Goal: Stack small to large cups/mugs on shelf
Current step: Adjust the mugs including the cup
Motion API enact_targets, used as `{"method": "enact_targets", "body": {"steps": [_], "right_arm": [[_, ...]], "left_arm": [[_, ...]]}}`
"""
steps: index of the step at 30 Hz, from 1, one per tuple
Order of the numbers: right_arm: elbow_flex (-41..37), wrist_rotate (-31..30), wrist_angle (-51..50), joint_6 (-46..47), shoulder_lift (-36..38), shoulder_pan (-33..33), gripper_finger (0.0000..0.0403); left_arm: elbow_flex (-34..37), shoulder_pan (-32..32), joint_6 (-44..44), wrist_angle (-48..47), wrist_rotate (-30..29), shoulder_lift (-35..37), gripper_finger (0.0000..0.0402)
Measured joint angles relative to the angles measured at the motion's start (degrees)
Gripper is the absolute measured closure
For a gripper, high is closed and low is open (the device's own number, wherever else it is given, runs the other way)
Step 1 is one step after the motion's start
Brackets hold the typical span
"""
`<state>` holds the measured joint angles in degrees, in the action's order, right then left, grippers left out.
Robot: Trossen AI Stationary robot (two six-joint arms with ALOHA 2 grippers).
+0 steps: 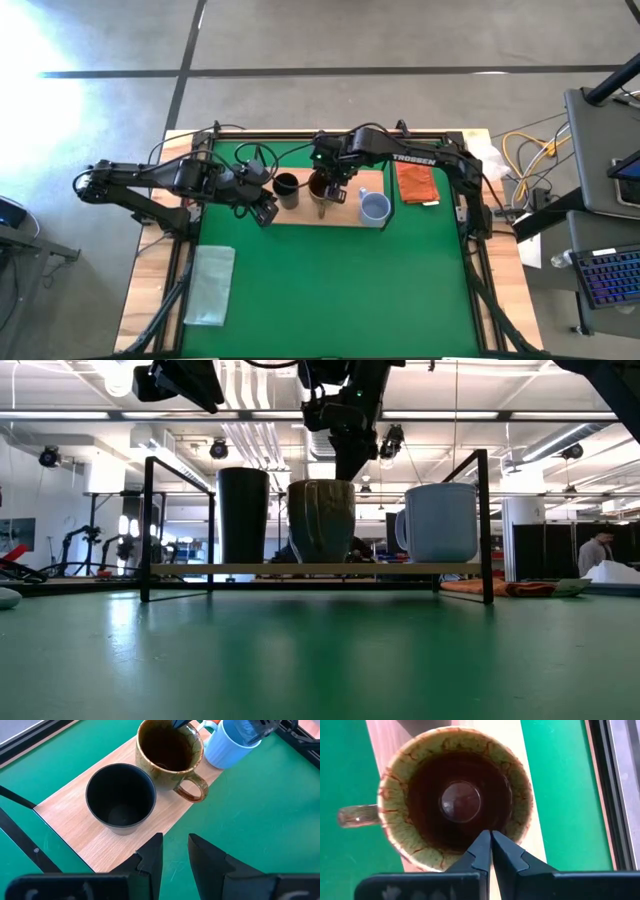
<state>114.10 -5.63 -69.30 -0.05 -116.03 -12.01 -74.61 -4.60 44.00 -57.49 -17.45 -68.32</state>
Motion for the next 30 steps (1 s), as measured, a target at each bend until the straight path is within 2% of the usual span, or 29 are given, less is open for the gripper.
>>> {"method": "enact_targets", "body": {"steps": [5, 10, 14, 20, 24, 30], "right_arm": [[-0.01, 0.64, 2.34, -0.75, 1.34, 0.13, 0.0394], [0.12, 4.53, 5.04, -2.65, 6.06, 0.11, 0.0394], [0.2, 4.51, -2.2, -0.84, 9.52, -0.07, 0.0394], [-0.76, 4.51, -16.92, 6.27, 10.6, -0.25, 0.0394], [-3.3, 4.71, -19.92, 7.72, 10.62, 0.37, 0.0394], [-9.77, 10.19, -19.75, 8.12, 11.24, 1.32, 0.0394]], "left_arm": [[0.0, 0.0, -0.4, 0.01, -0.26, 0.0, 0.0324], [0.0, 0.0, -0.56, 0.06, -0.46, 0.01, 0.0324], [0.02, 0.0, -0.89, 0.02, -0.48, -0.01, 0.0324], [0.02, 0.0, -1.53, 0.04, -1.13, 0.0, 0.0324], [0.02, 0.0, -2.6, 0.04, -1.25, 0.0, 0.0324], [0.02, 0.0, -2.66, 0.02, -1.29, 0.01, 0.0324]]}}
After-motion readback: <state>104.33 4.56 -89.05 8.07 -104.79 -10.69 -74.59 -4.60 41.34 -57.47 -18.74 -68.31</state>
